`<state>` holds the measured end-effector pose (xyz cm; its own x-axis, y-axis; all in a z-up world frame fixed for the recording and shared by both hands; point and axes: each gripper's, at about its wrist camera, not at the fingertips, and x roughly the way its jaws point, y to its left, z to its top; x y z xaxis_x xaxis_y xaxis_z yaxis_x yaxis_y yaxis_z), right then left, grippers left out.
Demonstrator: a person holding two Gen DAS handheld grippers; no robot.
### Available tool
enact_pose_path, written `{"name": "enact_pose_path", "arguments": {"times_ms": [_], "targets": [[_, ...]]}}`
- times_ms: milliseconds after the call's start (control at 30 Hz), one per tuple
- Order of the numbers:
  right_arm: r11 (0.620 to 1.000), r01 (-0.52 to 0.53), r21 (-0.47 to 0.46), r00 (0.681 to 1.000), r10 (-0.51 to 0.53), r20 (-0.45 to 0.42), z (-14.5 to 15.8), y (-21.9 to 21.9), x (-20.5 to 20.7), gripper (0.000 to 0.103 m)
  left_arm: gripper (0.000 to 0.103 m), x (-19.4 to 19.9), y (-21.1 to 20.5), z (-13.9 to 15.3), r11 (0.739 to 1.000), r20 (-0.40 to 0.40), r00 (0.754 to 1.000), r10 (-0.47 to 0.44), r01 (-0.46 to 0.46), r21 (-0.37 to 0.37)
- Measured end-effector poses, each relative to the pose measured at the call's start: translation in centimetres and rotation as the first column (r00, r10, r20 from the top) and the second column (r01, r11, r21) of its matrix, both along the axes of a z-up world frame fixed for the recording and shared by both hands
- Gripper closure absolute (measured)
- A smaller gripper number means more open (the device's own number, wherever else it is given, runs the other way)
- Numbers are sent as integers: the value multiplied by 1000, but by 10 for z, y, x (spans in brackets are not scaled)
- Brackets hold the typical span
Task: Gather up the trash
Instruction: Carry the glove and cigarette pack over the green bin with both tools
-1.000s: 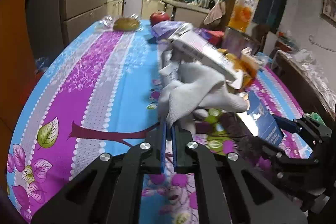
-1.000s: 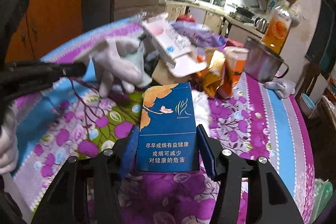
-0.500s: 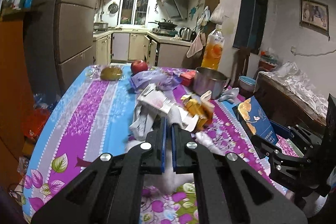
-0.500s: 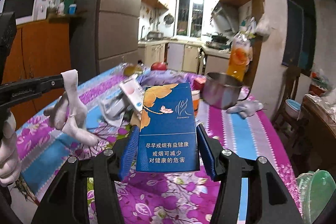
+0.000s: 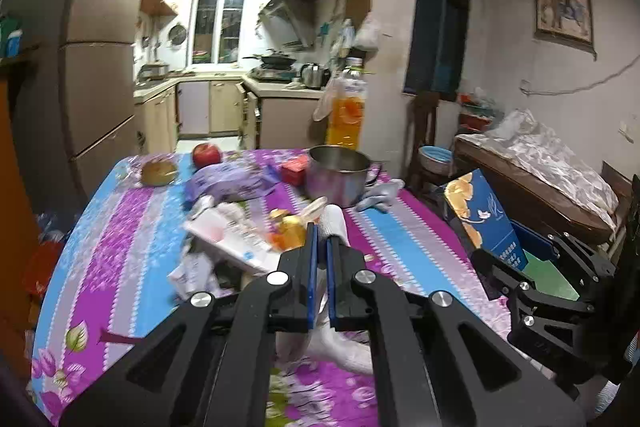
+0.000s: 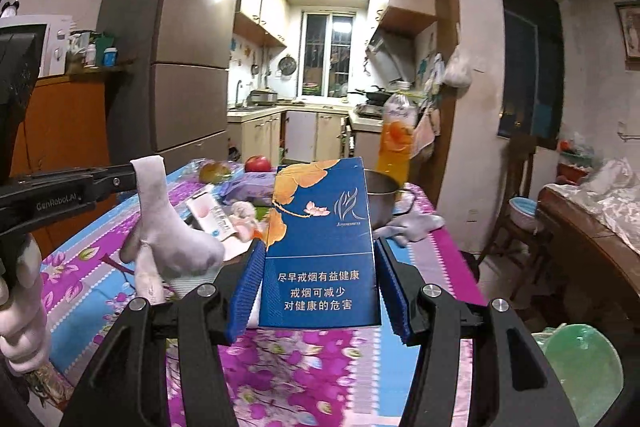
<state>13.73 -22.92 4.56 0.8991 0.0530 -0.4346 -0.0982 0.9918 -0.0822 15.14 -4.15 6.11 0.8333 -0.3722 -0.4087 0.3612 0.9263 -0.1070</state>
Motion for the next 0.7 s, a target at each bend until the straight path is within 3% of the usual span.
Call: {"name": "enact_pose_path", "arguments": {"times_ms": [433,700], "targets": [[984,180,2,983,-180,22,32,-102,-31,47,101,-8,-102,32,985,55,983,-173,173,12],[952,306,-3,952,-306,24,44,-174,-53,47,101,-12,-169,43,958,73,955,-288,287,21]]}}
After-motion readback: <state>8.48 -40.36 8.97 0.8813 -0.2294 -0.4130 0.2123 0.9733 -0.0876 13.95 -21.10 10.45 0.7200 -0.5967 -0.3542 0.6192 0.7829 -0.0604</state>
